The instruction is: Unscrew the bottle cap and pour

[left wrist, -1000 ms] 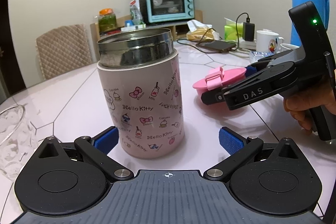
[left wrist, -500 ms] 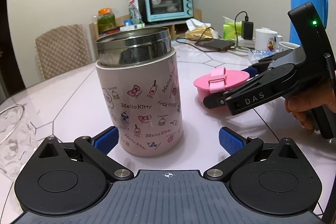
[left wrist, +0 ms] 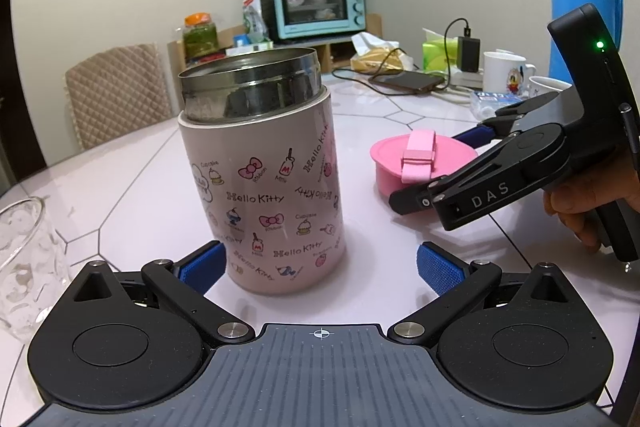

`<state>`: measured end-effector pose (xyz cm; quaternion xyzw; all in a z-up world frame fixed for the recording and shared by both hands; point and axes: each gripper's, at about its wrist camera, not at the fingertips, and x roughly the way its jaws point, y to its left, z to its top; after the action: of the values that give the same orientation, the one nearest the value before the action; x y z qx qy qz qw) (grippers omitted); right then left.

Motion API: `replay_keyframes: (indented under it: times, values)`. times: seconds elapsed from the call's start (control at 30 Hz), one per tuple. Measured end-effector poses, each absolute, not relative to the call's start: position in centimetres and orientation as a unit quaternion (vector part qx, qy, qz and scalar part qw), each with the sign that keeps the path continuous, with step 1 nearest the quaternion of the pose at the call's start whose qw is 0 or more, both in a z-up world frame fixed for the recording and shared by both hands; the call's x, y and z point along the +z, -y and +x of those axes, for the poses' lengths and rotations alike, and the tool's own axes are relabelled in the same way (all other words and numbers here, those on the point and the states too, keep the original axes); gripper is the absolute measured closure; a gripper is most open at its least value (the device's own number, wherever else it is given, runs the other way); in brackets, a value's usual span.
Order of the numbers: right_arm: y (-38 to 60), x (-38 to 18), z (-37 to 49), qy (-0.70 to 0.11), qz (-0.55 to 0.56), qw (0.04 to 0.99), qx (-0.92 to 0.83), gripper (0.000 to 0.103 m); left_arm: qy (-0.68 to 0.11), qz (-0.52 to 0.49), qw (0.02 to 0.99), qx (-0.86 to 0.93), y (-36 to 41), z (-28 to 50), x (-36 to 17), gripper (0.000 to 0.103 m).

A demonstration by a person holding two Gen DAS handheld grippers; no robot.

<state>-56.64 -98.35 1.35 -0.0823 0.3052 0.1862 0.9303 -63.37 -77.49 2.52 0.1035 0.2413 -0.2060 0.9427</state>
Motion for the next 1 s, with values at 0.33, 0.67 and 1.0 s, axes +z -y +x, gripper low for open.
replay_keyframes:
  times: [0.33, 0.67, 1.0]
  values:
    - [98.2, 1.5, -56.9, -0.3, -0.088, 0.932, 0.185, 0.0, -0.242, 0.105, 0.943, -0.205, 77.7, -63.7, 2.6, 0.0]
    - [98.8, 1.9, -57.4, -0.294, -0.083, 0.935, 0.183, 0.0, -0.243, 0.108, 0.943, -0.2, 78.0, -63.9, 2.6, 0.0]
    - [99.6, 3.0, -58.8, -0.276, -0.068, 0.942, 0.18, 0.0, -0.233, 0.111, 0.949, -0.183, 78.5, -65.2, 3.3, 0.0]
